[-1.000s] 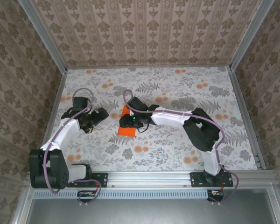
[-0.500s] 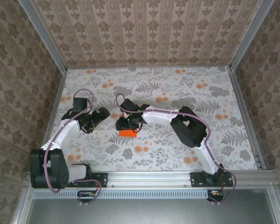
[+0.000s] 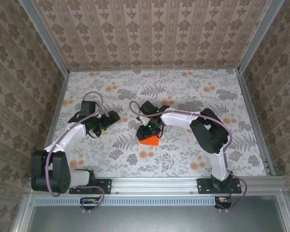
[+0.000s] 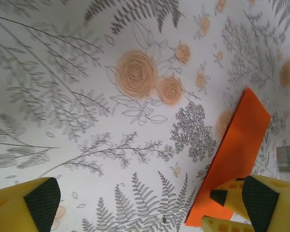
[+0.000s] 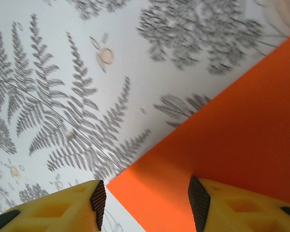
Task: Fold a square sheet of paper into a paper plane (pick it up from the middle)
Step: Rotate the paper at the center of the table.
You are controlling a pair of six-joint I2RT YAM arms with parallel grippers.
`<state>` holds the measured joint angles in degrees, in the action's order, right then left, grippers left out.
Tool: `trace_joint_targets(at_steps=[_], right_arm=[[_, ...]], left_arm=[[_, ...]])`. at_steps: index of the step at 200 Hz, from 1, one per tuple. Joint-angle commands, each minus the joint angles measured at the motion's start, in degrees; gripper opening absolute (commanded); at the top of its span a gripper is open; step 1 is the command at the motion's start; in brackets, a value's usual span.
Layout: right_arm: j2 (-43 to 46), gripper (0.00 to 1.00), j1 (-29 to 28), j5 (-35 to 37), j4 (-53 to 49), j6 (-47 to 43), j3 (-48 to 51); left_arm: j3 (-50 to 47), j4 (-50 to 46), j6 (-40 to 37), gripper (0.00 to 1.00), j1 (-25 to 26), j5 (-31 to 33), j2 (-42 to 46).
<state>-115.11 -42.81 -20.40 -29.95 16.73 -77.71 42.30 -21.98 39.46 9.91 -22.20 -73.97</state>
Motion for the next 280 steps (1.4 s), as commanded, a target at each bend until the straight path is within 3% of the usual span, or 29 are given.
trace_joint_targets(at_steps=[1, 53, 112, 157, 219, 246, 280], right_arm=[[4.9, 0.55, -0.2, -0.4, -1.3, 0.4, 1.5], [12.2, 0.52, 0.4, 3.1, 7.0, 12.8, 8.0], [5.2, 0.44, -1.1, 0.0, 9.1, 20.1, 7.7], [2.9, 0.44, -1.0, -0.5, 5.5, 15.2, 7.3], [5.2, 0.40, 2.1, -2.6, -4.7, -6.1, 9.6], [11.0, 0.44, 2.8, -6.0, -2.0, -2.9, 10.3], [21.0, 0.62, 7.4, -5.7, 6.6, 10.3, 17.0]], left_arm=[[1.7, 2.4, 0.5, 1.00, 2.8, -1.2, -1.9], [3.8, 5.4, 2.7, 0.94, 9.1, -1.0, -6.9], [5.3, 6.2, 4.1, 0.91, 10.6, 0.2, -9.6], [5.1, 5.9, 4.0, 0.91, 10.8, 0.2, -9.9], [6.9, 5.5, 3.1, 0.83, 12.4, -0.8, -11.8], [8.1, 6.7, 3.5, 0.74, 14.2, -1.5, -13.3], [9.0, 10.5, 4.7, 0.52, 17.8, -3.6, -15.5]])
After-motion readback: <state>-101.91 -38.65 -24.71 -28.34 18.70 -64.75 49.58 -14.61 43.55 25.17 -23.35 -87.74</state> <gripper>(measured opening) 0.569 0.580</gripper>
